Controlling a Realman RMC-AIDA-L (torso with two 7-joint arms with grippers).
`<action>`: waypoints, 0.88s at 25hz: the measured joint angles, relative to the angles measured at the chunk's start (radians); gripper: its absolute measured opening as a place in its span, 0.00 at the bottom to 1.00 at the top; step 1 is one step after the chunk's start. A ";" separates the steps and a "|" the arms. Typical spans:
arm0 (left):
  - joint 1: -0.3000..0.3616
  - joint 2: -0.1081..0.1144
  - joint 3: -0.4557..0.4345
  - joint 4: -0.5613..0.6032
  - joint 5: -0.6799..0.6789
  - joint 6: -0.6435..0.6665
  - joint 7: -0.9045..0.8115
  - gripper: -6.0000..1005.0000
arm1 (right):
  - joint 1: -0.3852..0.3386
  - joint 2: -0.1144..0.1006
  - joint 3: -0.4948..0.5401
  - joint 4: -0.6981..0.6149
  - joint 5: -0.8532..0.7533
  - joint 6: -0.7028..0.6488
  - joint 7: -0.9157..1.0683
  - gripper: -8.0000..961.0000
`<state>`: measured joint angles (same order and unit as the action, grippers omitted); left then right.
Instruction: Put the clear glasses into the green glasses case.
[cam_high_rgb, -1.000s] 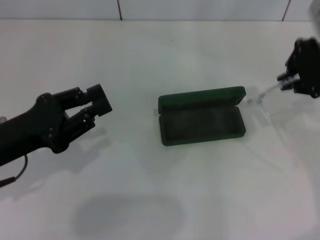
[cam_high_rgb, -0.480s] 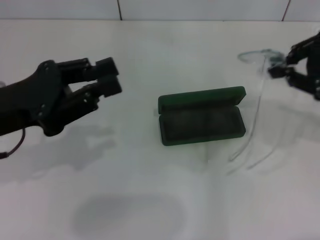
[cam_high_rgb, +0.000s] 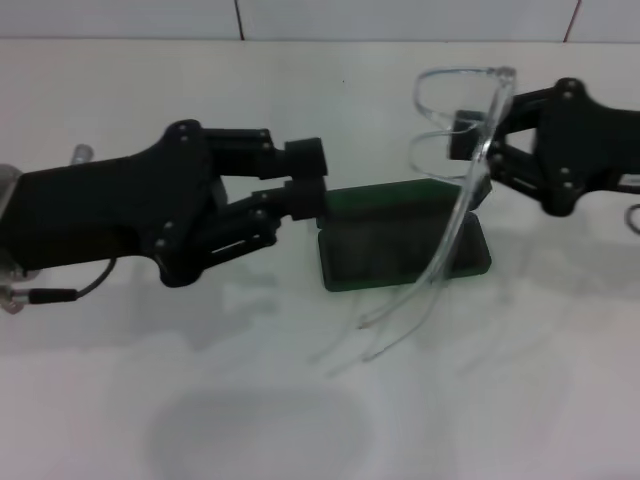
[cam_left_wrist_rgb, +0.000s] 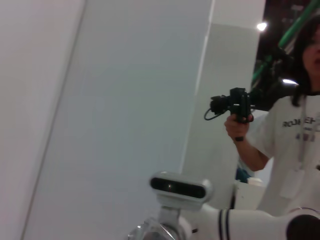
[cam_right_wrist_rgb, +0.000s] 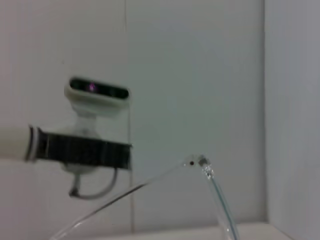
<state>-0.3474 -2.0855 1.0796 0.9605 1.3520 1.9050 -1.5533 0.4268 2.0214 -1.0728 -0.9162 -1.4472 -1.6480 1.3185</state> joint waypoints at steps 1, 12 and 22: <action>-0.004 0.000 0.003 0.000 0.000 -0.001 0.000 0.24 | 0.017 0.001 -0.010 0.038 0.015 -0.005 -0.018 0.12; -0.020 -0.005 0.041 -0.037 -0.015 -0.006 0.041 0.15 | 0.157 0.007 -0.245 0.293 0.182 0.100 -0.168 0.12; -0.022 -0.005 0.068 -0.046 -0.022 -0.010 0.058 0.09 | 0.181 0.006 -0.307 0.305 0.238 0.128 -0.187 0.12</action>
<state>-0.3697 -2.0907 1.1480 0.9143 1.3299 1.8951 -1.4948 0.6077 2.0278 -1.3798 -0.6109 -1.2087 -1.5196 1.1320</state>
